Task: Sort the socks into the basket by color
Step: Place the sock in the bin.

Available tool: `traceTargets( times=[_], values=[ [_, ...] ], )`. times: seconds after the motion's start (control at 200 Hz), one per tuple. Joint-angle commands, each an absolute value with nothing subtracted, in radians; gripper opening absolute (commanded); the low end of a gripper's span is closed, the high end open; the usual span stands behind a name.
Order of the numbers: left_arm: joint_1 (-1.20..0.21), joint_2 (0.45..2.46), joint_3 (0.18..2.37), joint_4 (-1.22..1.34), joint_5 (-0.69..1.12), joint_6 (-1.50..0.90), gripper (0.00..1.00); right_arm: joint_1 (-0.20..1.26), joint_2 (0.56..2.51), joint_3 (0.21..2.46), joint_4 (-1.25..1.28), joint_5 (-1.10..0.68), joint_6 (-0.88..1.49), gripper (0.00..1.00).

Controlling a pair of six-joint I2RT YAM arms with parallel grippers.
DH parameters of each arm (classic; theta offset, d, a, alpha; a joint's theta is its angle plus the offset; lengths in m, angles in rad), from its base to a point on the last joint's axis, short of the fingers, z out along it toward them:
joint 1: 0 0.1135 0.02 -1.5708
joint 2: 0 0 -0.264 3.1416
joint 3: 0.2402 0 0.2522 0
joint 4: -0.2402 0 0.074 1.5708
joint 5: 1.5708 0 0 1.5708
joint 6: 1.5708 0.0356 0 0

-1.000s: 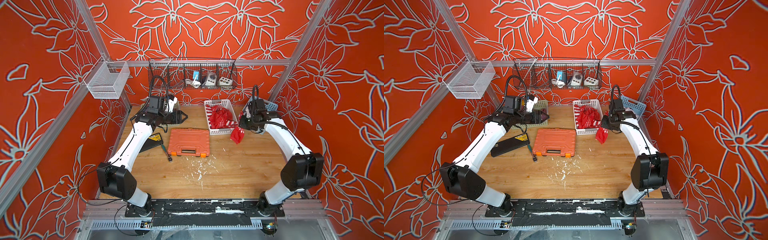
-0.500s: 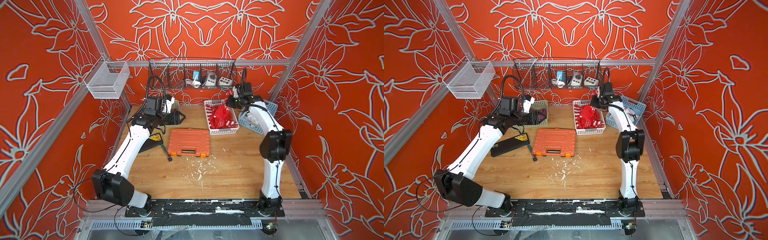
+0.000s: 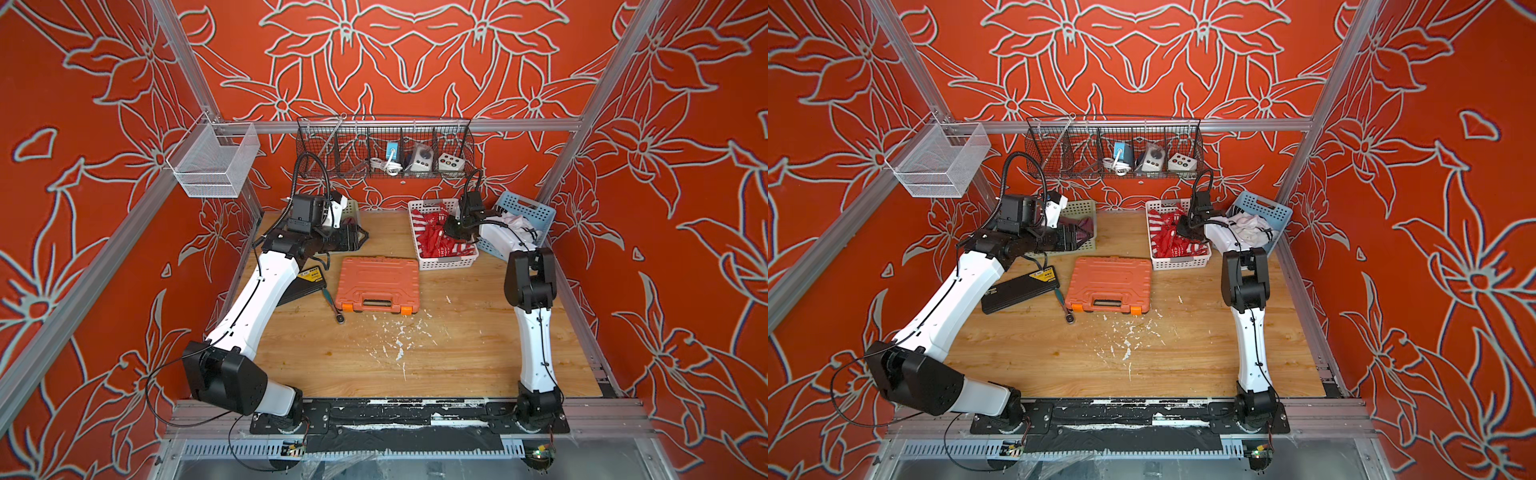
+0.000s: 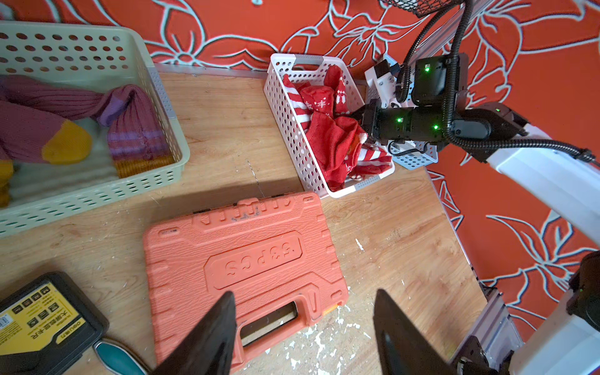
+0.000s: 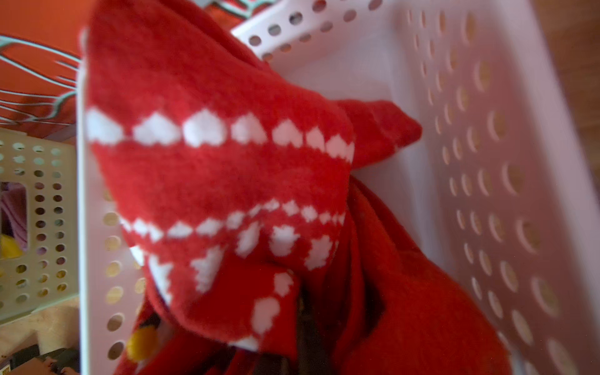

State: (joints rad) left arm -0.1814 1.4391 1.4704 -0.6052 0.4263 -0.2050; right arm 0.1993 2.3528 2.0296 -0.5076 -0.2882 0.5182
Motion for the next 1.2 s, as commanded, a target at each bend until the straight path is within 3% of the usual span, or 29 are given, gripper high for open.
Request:
traceTargets(
  times=[0.0,0.1,0.465,0.686,0.976,1.016,1.191],
  values=[
    [-0.173,1.460,1.488,-0.608,0.431,-0.188,0.65,0.204,2.387,2.089,-0.560,-0.265,0.538,0.00],
    [-0.173,1.472,1.497,-0.603,0.437,-0.187,0.65,0.205,2.396,2.108,-0.575,-0.263,0.543,0.01],
    [-0.172,1.470,1.491,-0.601,0.426,-0.201,0.66,0.203,2.317,2.128,-0.600,-0.249,0.521,0.48],
    [-0.169,1.456,1.480,-0.599,0.417,-0.204,0.70,0.203,2.257,2.156,-0.633,-0.245,0.508,0.71],
    [-0.167,1.442,1.471,-0.591,0.421,-0.216,0.71,0.203,2.144,2.084,-0.636,-0.240,0.509,0.85],
    [-0.167,1.439,1.471,-0.592,0.419,-0.215,0.71,0.206,2.121,2.060,-0.635,-0.234,0.508,0.98],
    [-0.161,1.415,1.463,-0.617,0.368,-0.210,0.73,0.207,1.986,1.944,-0.675,-0.205,0.465,0.98]
  ],
)
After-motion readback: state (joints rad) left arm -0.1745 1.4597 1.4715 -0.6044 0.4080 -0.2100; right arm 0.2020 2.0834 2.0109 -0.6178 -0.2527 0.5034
